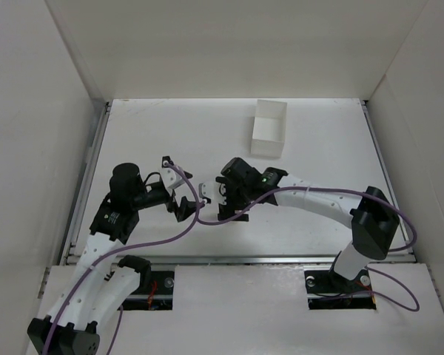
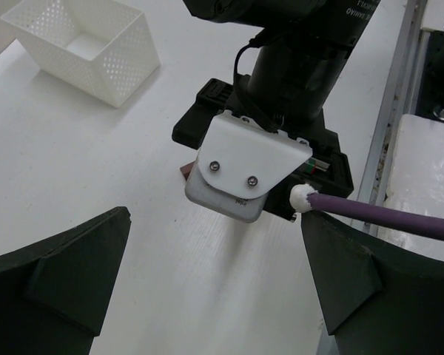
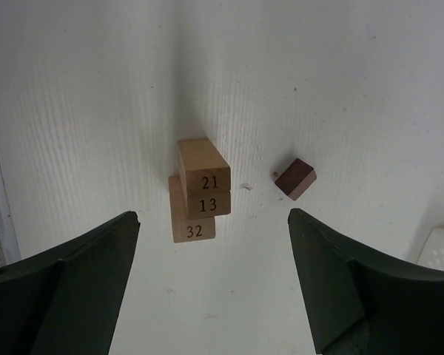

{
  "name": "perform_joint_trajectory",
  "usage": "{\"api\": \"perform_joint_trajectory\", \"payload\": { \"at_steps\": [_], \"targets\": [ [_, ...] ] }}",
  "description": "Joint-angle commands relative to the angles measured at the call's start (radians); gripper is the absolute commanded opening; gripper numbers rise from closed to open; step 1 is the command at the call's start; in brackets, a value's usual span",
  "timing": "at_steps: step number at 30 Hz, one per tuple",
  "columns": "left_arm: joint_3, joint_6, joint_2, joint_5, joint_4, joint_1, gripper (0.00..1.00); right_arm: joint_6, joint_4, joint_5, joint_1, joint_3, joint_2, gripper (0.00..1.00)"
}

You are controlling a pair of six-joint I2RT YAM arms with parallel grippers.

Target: Build the wood block tower

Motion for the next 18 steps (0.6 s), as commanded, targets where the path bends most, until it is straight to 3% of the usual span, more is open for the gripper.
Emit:
{"api": "perform_joint_trajectory", "payload": {
  "at_steps": [1,12,18],
  "targets": [
    [0.01,0.085,0.002,-0.015,0.024,0.003,1.0,-0.019,0.055,-0.013,0.009,-0.011,-0.058,0.88],
    [-0.03,0.138,0.011,-0.13,-0.025,0.003,1.0,-0.019,0.064,-0.013,-0.01,-0.038,-0.108,0.89],
    [-0.031,-0.068,-0.047,-0.376,0.053,0.003,1.0,-0.019,0.064,-0.033,-0.01,-0.048,-0.088,0.89]
  ]
}}
